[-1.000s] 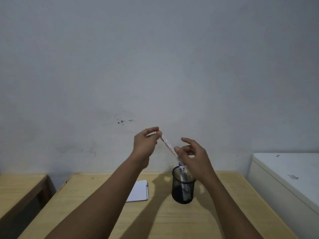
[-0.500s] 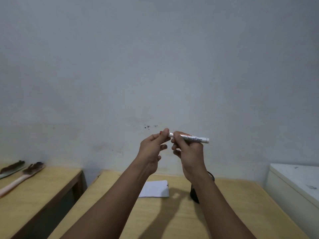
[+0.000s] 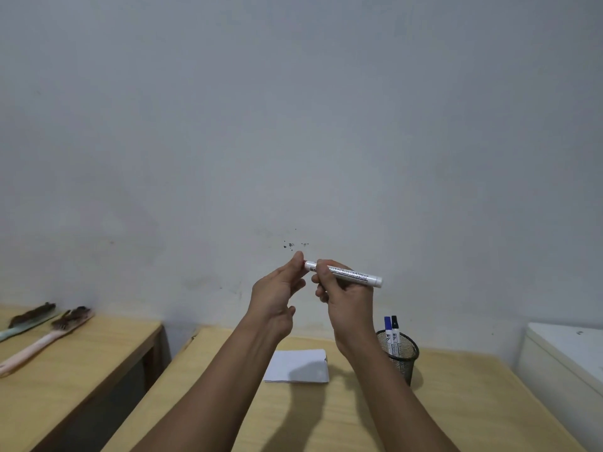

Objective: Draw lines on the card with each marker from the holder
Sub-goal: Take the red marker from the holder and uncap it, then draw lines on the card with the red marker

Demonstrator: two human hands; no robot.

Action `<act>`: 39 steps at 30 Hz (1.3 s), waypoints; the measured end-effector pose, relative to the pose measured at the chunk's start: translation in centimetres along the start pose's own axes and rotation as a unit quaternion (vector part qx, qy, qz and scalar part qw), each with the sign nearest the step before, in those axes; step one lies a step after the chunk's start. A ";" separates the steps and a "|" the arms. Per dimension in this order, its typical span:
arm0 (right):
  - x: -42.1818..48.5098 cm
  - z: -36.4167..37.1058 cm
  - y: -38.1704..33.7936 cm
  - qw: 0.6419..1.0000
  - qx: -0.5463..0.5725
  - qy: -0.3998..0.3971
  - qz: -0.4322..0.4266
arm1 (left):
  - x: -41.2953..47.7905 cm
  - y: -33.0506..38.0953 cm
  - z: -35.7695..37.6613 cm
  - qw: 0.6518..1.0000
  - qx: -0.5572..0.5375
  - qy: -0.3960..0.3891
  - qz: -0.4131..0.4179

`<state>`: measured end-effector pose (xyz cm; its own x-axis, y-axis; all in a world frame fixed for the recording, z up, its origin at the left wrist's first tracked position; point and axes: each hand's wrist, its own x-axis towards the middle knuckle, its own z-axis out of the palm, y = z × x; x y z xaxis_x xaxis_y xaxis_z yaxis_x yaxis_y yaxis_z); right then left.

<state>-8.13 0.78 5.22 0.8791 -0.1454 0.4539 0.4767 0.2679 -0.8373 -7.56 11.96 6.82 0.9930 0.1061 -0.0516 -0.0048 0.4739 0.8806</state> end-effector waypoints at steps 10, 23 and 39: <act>-0.3 0.1 3.3 0.998 -0.051 -0.006 -0.024 | 2.5 0.3 -3.6 0.996 0.044 0.073 0.011; 0.7 -2.3 13.6 0.988 -0.130 -0.017 0.086 | 9.8 -8.0 -14.5 0.819 0.544 0.126 0.130; 2.3 -1.9 20.7 0.965 -0.204 -0.055 0.156 | 12.3 -11.9 -16.6 0.761 0.625 0.116 0.129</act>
<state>3.74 4.15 -11.61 0.9851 -0.0096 0.1720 0.1696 -0.1177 -0.9785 2.78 22.18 -12.14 0.9296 0.2747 0.2457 0.0631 -0.7754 0.6283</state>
